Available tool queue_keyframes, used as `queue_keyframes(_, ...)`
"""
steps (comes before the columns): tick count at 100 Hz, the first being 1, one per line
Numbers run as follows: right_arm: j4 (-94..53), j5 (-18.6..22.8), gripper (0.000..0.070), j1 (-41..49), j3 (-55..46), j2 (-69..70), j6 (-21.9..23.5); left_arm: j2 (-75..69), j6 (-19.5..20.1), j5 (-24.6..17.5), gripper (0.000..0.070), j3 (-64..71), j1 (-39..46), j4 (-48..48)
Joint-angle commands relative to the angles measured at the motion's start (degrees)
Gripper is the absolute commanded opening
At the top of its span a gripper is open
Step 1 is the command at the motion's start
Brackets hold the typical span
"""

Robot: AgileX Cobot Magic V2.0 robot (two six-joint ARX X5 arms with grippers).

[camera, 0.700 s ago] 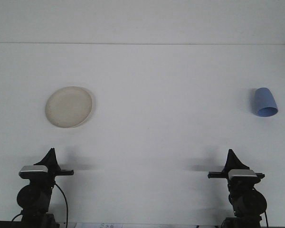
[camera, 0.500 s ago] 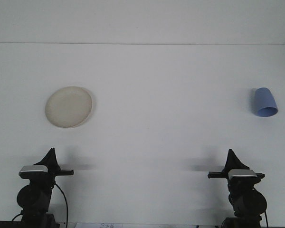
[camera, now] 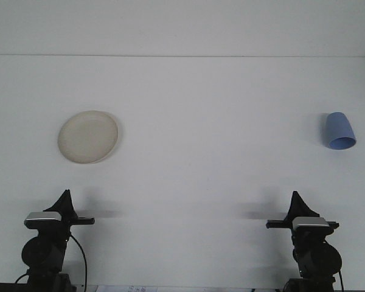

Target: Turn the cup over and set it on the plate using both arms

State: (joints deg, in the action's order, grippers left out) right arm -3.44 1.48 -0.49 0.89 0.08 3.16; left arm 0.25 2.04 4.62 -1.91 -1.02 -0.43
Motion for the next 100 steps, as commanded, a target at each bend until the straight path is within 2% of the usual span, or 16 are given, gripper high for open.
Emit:
queue_keyframes(1,0.8,0.0,0.0006,-0.1,-0.2,0.0,-0.2,-0.1,0.0,0.3,0.0015,1.1,0.0,0.6)
queue_keyframes(13,1.1,0.5,0.0006,-0.1,-0.2,0.0,2.3,-0.1,0.0,0.3,0.0015,1.1,0.0,0.6)
queue_keyframes(30,1.3,2.7,0.0006,-0.1,-0.2,0.0,14.1,-0.1,0.0,0.3,0.0015,1.1,0.0,0.6)
queue_keyframes(44,5.6,2.9,0.0003,-0.1,0.3,0.0,20.9,-0.1,0.0,0.3,0.0015,1.1,0.0,0.6)
queue_keyframes(48,6.5,2.2,0.0003,-0.1,1.5,0.0,22.4,-0.1,0.0,0.3,0.0015,1.1,0.0,0.6)
queue_keyframes(54,5.8,-0.9,0.0003,-0.1,4.6,0.3,22.7,-0.1,0.0,0.3,0.0015,1.1,0.0,0.6)
queue_keyframes(60,5.0,-4.4,0.0004,-0.1,8.8,2.3,21.8,-0.1,0.0,0.3,0.0015,1.1,0.0,0.6)
queue_keyframes(67,3.5,-6.5,0.0032,-0.1,14.6,6.2,17.3,-0.1,0.0,0.3,0.0015,1.1,0.0,0.6)
queue_keyframes(71,2.4,-7.3,0.0109,-0.1,18.2,9.1,14.0,-0.1,0.0,0.3,0.0015,1.1,0.0,0.6)
queue_keyframes(79,-1.6,-8.3,0.0366,-0.1,25.9,16.4,6.8,-0.1,0.0,0.3,0.0015,1.1,0.0,0.6)
queue_keyframes(83,-3.8,-9.2,0.044,-0.1,29.3,20.0,4.3,-0.1,0.0,0.3,0.0015,1.1,0.0,0.6)
queue_keyframes(100,-9.2,-13.8,0.0455,-1.7,40.2,35.2,-4.5,-0.1,0.0,0.3,0.0015,1.1,0.0,0.6)
